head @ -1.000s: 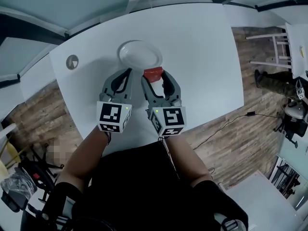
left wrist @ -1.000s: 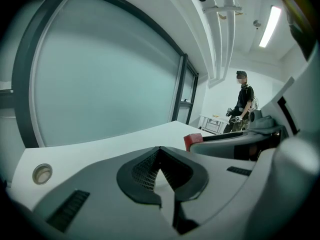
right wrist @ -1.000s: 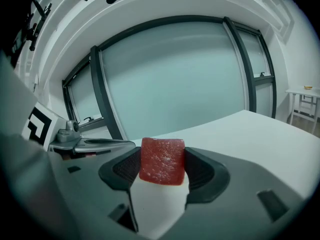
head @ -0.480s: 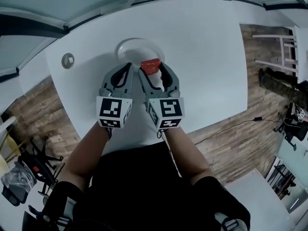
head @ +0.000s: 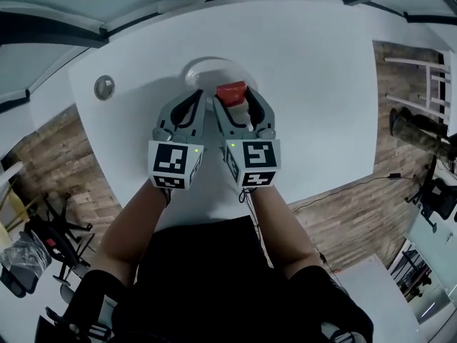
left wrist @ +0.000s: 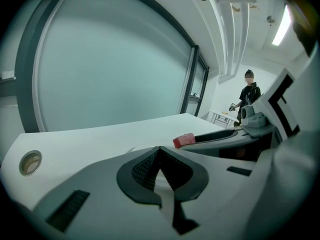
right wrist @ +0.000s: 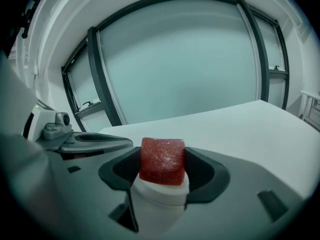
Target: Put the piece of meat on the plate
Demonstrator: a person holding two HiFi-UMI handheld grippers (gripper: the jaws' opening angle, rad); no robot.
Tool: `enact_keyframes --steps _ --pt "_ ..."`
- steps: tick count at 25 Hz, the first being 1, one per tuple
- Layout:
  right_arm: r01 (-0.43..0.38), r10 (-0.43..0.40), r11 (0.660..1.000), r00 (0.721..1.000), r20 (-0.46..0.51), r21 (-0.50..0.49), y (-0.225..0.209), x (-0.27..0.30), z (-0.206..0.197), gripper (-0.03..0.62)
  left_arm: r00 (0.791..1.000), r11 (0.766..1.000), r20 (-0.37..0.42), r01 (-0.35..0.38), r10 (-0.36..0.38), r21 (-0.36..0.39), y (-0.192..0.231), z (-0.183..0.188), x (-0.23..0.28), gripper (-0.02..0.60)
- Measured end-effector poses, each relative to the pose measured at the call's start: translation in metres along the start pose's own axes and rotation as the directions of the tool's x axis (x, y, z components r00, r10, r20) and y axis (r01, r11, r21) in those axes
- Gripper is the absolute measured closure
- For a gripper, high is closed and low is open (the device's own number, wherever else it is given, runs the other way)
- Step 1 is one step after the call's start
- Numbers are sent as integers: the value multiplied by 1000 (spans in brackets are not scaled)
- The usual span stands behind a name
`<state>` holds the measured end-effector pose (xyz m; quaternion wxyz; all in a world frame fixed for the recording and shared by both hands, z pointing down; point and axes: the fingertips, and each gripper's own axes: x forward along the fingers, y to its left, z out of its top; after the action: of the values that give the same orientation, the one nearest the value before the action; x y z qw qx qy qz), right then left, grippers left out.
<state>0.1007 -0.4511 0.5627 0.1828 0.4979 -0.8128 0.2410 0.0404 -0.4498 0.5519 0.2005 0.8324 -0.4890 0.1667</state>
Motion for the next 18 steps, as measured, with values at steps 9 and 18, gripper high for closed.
enact_keyframes --steps 9,18 --pt "-4 2 1000 998 -66 -30 1 13 -5 318 1000 1000 -2 -10 10 -15 4 0 3 578" --pt "-18 7 998 988 -155 -66 7 26 -10 318 1000 999 -14 -19 18 -30 9 -6 10 578"
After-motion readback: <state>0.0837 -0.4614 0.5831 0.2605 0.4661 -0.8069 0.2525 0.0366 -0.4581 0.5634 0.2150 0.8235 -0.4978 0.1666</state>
